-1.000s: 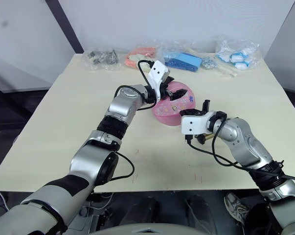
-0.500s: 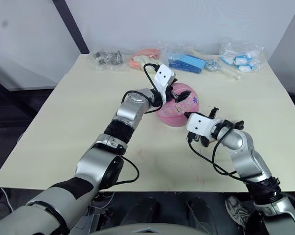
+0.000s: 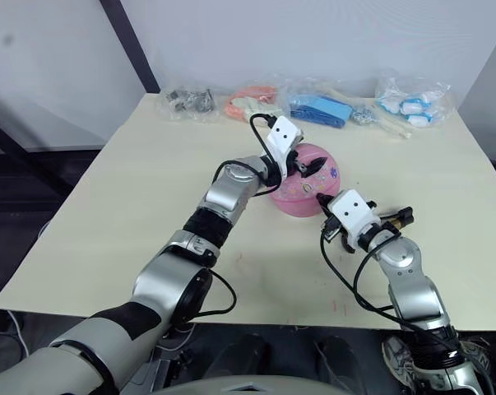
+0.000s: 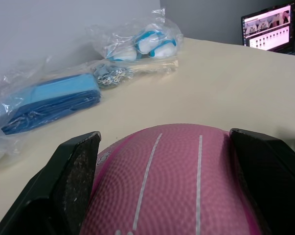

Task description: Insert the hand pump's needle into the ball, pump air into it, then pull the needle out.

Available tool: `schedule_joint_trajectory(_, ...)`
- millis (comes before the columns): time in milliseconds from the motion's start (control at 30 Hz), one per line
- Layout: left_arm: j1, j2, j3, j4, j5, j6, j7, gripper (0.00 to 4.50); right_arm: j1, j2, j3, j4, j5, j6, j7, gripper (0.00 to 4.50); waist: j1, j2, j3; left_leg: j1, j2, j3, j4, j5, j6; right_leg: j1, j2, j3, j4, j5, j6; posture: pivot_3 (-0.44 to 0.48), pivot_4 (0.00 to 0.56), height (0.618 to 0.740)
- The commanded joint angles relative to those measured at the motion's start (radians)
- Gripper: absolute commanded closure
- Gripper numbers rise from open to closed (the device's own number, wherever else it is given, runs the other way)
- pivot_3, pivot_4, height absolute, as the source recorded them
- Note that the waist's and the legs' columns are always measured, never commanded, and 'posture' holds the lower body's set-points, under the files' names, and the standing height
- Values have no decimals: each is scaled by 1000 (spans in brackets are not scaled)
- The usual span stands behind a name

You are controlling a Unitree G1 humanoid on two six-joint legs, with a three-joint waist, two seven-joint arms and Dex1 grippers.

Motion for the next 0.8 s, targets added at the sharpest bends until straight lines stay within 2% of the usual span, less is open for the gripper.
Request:
schedule_joint_trajectory(33, 104, 38, -22, 222, 86, 76, 103, 0, 40, -4, -26, -163, 59, -118, 9, 4424, 1, 0, 0, 0, -2, 0, 0, 0, 0, 0, -1, 0, 0, -1, 1, 0, 150, 740)
schedule_joint_trajectory(267, 114, 32, -38, 235, 86, 70, 125, 0, 101, -12, -35, -200, 53, -132, -21, 4424, 7, 0, -1, 0, -9, -2, 1, -1, 2, 2, -10, -1, 0, -4, 7, 0, 150, 740)
schedule_joint_trajectory(800, 115, 31, -56, 270, 86, 56, 153, 0, 200, -49, -98, -296, 114, -113, -17, 4424, 29, 0, -1, -1, -10, -3, 0, -3, 5, 2, -11, -2, 0, -10, 16, 0, 150, 740)
